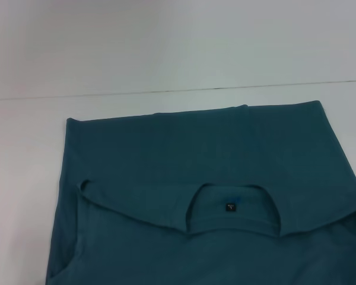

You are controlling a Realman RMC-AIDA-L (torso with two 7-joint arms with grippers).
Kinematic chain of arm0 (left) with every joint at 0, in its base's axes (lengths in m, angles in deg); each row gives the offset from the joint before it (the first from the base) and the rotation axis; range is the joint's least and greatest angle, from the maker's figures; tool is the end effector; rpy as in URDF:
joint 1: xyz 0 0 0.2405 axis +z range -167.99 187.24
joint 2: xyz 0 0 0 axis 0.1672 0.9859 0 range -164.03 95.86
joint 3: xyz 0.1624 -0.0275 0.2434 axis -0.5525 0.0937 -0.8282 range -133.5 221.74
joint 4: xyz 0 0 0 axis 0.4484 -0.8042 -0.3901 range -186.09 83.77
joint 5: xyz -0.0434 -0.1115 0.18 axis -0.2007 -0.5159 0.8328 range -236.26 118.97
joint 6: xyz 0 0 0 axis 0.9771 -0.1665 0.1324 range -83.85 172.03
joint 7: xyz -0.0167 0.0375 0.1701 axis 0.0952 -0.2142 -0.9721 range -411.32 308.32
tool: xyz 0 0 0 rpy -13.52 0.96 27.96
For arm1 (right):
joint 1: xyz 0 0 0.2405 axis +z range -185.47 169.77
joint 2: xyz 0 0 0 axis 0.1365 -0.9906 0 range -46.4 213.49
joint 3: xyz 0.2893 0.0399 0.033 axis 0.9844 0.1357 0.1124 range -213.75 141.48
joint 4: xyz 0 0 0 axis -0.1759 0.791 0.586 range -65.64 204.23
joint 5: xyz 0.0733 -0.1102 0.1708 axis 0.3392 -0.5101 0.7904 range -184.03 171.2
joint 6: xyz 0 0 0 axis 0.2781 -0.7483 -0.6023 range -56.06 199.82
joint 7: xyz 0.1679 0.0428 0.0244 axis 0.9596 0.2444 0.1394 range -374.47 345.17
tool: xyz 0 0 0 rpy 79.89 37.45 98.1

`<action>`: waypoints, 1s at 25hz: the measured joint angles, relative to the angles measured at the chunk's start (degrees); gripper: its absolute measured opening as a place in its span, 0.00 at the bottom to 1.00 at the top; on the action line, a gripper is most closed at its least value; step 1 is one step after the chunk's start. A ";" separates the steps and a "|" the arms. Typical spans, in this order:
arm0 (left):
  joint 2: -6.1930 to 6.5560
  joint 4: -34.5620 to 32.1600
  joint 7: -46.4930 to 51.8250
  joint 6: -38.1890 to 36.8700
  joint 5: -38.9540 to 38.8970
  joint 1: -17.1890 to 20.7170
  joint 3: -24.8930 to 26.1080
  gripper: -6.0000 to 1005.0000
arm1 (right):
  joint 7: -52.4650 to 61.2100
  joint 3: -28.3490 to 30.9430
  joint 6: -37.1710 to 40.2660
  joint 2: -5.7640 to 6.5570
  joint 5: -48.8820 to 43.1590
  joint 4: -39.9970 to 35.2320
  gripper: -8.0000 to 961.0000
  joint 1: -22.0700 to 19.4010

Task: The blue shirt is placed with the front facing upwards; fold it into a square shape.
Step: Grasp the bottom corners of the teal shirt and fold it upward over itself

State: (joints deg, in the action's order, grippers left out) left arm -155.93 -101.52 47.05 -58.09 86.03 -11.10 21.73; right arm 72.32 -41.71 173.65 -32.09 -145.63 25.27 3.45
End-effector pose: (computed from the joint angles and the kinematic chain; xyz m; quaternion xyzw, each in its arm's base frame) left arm -0.3745 0.2594 -0.0251 -0.8735 -0.4675 -0.1127 0.0758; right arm 0.4407 0.2048 0.0372 -0.8173 0.4923 0.1959 0.2263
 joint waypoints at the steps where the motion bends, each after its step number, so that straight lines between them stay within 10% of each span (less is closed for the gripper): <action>1: 0.01 0.00 0.02 0.08 -0.07 -0.03 0.04 0.72 | 0.00 -0.02 0.00 0.04 0.00 0.00 0.11 0.03; 11: 0.04 0.10 0.23 -0.08 0.21 -0.31 -0.11 0.46 | 0.15 -0.04 -0.06 0.25 0.00 0.00 0.11 0.15; 19: 0.14 0.43 0.15 -0.19 0.21 -0.88 -0.11 0.04 | 0.43 0.04 -0.17 0.29 0.00 0.00 0.12 0.59; 25: 0.61 1.89 -0.28 -0.13 0.17 -1.39 -0.11 0.04 | 0.50 0.04 -0.17 0.33 0.00 0.00 0.12 0.74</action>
State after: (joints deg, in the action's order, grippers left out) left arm -155.33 -99.63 46.77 -58.21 86.20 -12.49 21.62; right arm 72.82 -41.67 173.47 -31.76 -145.63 25.27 4.19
